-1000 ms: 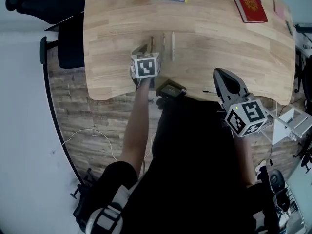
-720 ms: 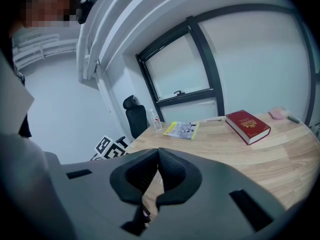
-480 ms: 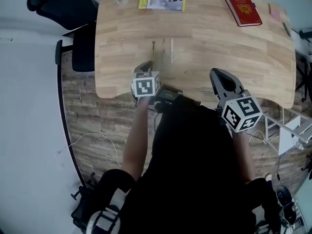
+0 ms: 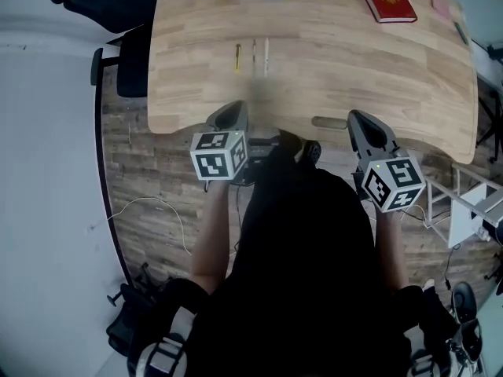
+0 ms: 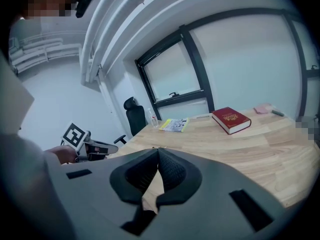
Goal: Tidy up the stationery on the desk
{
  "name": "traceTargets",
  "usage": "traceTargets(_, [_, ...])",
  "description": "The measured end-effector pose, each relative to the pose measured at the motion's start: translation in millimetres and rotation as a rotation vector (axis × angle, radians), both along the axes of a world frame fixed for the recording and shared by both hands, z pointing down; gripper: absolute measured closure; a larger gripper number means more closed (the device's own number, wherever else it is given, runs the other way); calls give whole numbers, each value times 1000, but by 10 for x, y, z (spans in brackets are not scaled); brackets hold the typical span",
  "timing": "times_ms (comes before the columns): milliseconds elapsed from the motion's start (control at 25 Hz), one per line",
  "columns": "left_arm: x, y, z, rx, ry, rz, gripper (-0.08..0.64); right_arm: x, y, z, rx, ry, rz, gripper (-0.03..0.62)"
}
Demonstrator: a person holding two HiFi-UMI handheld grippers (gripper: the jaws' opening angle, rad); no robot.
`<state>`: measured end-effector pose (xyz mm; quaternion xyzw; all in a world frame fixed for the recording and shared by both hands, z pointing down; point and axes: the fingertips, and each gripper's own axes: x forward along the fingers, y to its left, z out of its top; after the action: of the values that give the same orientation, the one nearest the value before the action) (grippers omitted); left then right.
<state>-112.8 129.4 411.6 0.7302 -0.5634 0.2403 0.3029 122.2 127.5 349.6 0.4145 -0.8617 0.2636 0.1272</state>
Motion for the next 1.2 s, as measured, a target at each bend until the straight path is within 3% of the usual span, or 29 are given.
traceTargets(120, [213, 121, -480, 113, 132, 15, 517, 25, 9, -182, 53, -13, -35, 572])
traceTargets(200, [367, 192, -833, 204, 240, 71, 517, -7, 11, -381, 104, -35, -63, 572])
traceTargets(280, [487, 249, -1149, 281, 300, 127, 517, -43, 25, -598, 165, -69, -94, 571])
traceTargets(440, [603, 244, -1618, 388, 254, 192, 517, -96, 28, -894, 261, -125, -143, 572])
traceTargets(600, [669, 263, -1855, 435, 237, 232, 517, -152, 92, -1026, 330, -118, -176, 572])
traceTargets(1200, [662, 387, -1807, 430, 247, 243, 517, -274, 279, -1064, 359, -89, -239, 572])
